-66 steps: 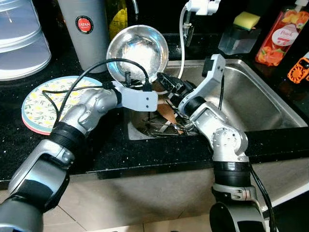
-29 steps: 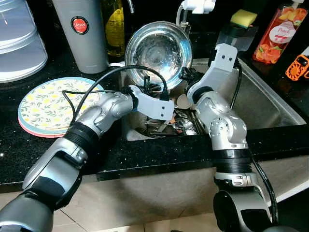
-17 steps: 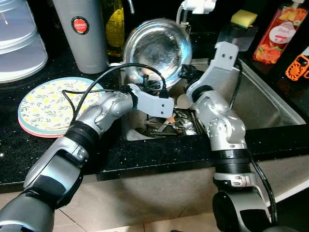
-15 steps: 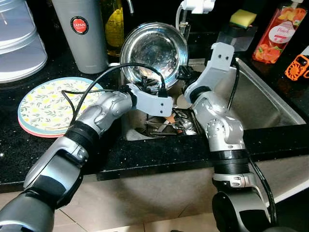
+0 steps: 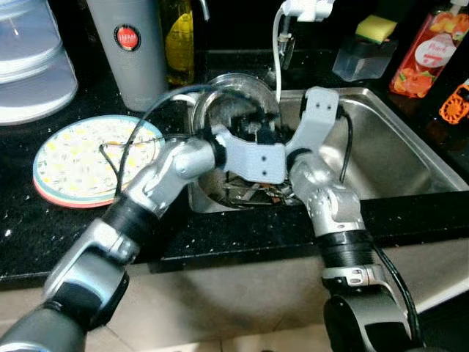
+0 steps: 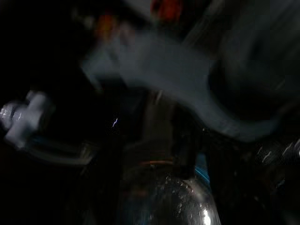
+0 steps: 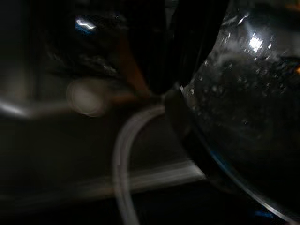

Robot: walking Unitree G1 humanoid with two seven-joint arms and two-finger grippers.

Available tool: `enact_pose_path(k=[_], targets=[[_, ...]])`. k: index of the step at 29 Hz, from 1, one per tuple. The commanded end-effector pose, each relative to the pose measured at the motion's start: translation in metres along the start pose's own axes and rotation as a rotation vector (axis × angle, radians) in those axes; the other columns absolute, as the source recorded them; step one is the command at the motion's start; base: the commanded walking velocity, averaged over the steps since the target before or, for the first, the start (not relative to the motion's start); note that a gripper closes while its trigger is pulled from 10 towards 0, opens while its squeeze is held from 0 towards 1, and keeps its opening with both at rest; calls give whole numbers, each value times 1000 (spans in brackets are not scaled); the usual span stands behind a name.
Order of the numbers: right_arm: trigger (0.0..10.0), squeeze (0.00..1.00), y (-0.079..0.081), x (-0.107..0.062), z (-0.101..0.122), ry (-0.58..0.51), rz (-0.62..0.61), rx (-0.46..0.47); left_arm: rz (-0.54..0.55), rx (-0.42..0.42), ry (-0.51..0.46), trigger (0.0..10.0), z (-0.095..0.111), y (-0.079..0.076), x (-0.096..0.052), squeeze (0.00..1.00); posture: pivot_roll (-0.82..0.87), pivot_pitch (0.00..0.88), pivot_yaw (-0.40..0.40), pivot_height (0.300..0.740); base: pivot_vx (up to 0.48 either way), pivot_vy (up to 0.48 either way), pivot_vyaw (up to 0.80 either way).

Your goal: Kitchen organization

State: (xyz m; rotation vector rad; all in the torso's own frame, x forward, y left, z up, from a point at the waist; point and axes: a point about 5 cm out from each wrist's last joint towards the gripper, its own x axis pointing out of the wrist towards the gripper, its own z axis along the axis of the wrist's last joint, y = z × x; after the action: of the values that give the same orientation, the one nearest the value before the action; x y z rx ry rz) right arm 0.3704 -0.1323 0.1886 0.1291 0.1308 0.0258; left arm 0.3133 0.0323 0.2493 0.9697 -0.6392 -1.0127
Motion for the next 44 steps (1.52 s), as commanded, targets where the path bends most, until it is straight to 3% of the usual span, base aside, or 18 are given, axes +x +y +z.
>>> enact_pose_path(k=[1,3,11,14,16,17,21,23,24,26,28,29,31,33,35,40,41,44], targets=[[10000,0,-2,1,3,-27,-13,-25,-34,-55,-72,10000,16,-3,3,0,108,0,-22,740,0,0,0],[10000,0,-10,4,-4,-10,-48,-68,-5,-145,-120,10000,28,0,-2,0,116,0,-25,740,0,0,0],[10000,0,-25,10,-14,18,-135,-143,139,-267,-137,10000,31,21,-17,0,128,0,-30,740,0,0,0],[10000,0,-30,12,-16,30,-152,-125,180,-282,-130,10000,30,27,-21,0,131,0,-32,740,0,0,0],[10000,0,-40,15,-22,96,-169,17,289,-339,-113,10000,26,40,-33,0,133,0,-34,740,0,0,0],[10000,1000,-41,17,-26,134,-150,101,390,-385,-105,10000,23,51,-41,0,134,0,-39,740,0,0,0],[10000,1000,-42,18,-28,156,-133,153,454,-415,-101,10000,21,58,-47,0,134,0,-39,740,0,0,0],[10000,984,-41,19,-17,99,-100,399,629,-498,-35,10000,9,71,-61,0,138,0,-45,740,0,0,0],[10000,0,-42,19,-3,16,-75,495,704,-534,6,10000,3,75,-67,0,135,0,-44,740,0,0,0],[10000,0,-42,15,20,-111,-29,564,787,-567,65,10000,-5,78,-74,0,134,0,-40,740,0,0,0],[10000,0,-38,9,41,-215,12,431,828,-581,119,10000,-11,80,-80,0,132,0,-36,740,0,0,0],[10000,0,-38,9,41,-215,12,431,828,-581,119,10000,-11,80,-80,0,132,0,-36,740,0,0,0],[10000,0,-27,2,61,-286,68,102,869,-601,163,10000,-16,81,-86,0,130,0,-31,740,0,0,0],[10000,0,-27,2,61,-286,68,102,869,-601,163,10000,-16,81,-86,0,130,0,-31,740,0,0,0],[10000,0,-7,-7,88,-393,155,-106,891,-610,207,10000,-22,80,-91,0,115,0,-19,740,0,0,0],[10000,0,1,-12,106,-459,174,-149,899,-609,264,10000,-27,78,-93,0,115,0,-19,740,0,0,0],[10000,0,5,-16,114,-512,173,-235,917,-626,306,10000,-31,79,-96,0,118,0,-18,740,0,0,0],[10000,0,11,-20,121,-561,195,-272,947,-647,363,10000,-37,80,-102,0,120,0,-17,740,0,0,0]])
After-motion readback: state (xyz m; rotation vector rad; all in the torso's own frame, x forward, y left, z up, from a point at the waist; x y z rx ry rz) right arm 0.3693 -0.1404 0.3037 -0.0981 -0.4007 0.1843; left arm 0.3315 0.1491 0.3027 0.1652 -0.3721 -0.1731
